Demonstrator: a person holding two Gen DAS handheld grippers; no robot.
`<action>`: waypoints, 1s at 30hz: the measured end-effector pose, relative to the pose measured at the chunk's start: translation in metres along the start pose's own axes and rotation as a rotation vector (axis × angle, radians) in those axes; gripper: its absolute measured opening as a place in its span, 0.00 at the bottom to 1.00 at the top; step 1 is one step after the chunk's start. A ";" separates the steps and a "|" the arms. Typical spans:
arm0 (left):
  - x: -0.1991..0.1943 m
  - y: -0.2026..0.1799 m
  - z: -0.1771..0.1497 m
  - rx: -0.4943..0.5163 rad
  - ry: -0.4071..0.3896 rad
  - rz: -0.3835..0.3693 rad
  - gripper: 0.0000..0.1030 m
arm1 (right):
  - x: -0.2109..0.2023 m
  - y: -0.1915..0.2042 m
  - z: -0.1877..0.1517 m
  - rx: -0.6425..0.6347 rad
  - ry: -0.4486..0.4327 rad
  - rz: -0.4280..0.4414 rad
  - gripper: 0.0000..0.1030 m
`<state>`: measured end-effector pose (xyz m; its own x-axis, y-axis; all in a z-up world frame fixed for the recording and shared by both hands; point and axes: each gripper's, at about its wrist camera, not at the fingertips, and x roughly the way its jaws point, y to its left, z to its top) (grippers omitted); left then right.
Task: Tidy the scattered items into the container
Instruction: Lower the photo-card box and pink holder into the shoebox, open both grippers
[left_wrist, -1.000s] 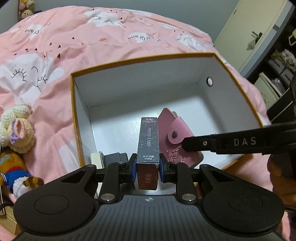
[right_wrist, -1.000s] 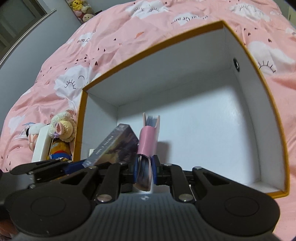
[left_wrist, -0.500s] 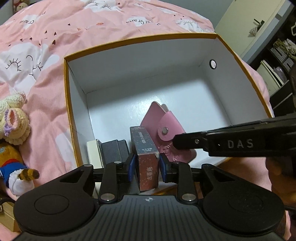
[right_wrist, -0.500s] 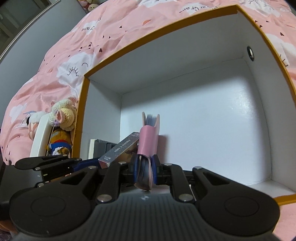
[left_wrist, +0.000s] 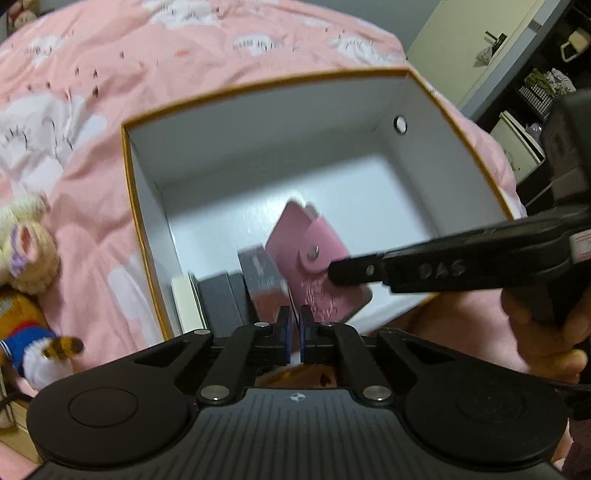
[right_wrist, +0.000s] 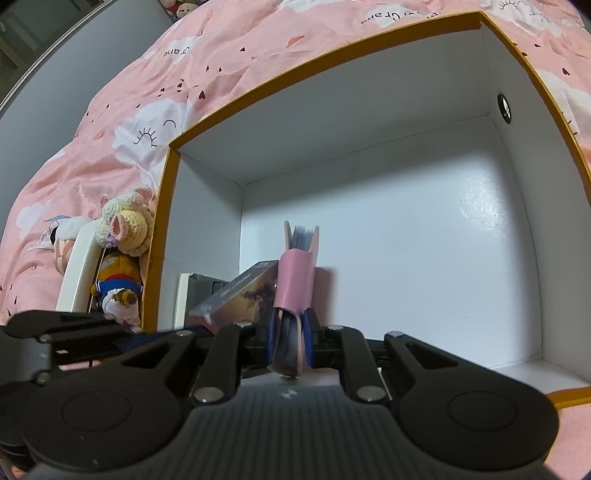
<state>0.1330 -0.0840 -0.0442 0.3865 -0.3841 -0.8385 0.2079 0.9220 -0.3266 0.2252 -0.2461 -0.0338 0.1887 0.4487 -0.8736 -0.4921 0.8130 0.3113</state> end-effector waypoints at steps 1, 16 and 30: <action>0.002 0.002 -0.001 -0.007 0.004 -0.005 0.02 | 0.000 -0.001 0.000 0.001 0.002 0.000 0.16; -0.013 0.006 0.006 0.024 -0.086 0.019 0.09 | -0.003 -0.005 0.004 0.015 -0.012 0.002 0.16; 0.003 0.039 0.049 -0.075 -0.059 0.052 0.41 | -0.003 -0.001 0.010 -0.020 -0.032 -0.012 0.16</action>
<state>0.1865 -0.0519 -0.0380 0.4473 -0.3360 -0.8289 0.1195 0.9409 -0.3169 0.2334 -0.2449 -0.0281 0.2213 0.4507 -0.8648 -0.5063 0.8110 0.2931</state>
